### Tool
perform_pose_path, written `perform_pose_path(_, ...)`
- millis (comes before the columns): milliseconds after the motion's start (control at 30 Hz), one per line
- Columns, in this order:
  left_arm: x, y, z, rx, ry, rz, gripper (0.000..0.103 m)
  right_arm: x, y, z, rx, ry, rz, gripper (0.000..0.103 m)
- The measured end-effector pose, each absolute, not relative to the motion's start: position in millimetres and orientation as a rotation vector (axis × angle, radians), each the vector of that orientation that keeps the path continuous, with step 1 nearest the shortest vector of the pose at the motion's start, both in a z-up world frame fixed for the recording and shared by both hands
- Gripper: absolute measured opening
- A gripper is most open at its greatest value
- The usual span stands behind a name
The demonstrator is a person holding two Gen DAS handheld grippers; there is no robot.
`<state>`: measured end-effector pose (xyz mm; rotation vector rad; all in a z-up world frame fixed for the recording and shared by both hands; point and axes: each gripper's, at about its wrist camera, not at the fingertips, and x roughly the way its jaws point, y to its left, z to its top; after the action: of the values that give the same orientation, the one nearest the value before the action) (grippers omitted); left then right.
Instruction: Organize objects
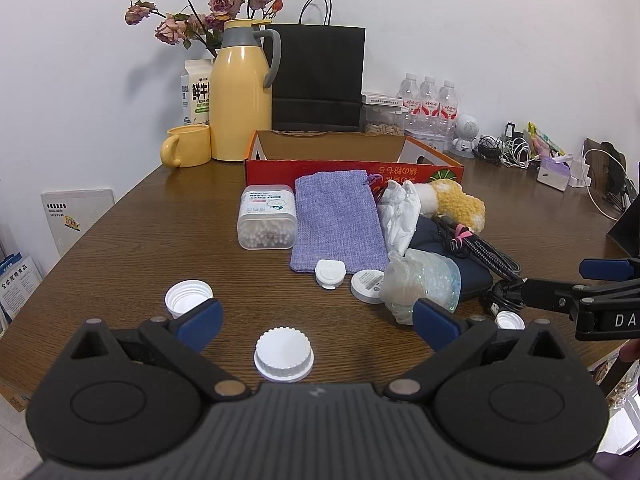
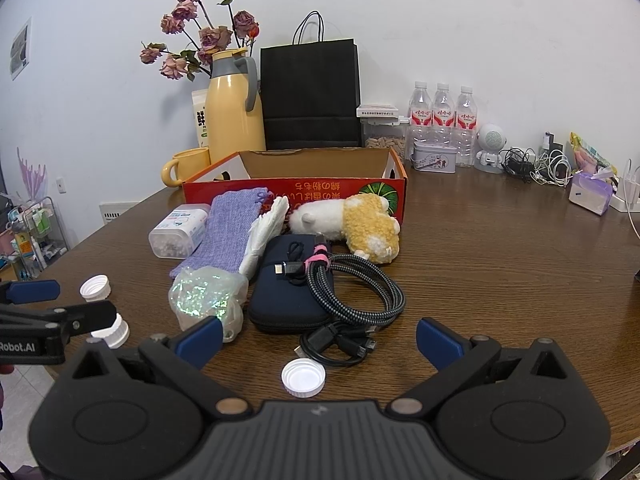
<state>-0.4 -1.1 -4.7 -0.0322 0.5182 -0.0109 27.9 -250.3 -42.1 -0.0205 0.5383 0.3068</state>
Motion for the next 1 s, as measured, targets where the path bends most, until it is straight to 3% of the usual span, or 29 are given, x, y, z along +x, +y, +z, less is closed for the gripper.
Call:
perform_pose_path(833, 17, 12, -30, -0.068, 0.615, 0.036, 0.103, 36, -239, -69, -0.074, 0.577, 0.349, 0.103)
perform_pose_path(900, 19, 14, -35, -0.074, 0.626, 0.042, 0.099, 37, -237, -73, -0.084, 0.587, 0.350, 0.100)
perform_pose_path(1000, 24, 18, -42, -0.089, 0.648, 0.049, 0.090, 39, -237, -80, -0.090, 0.603, 0.347, 0.085)
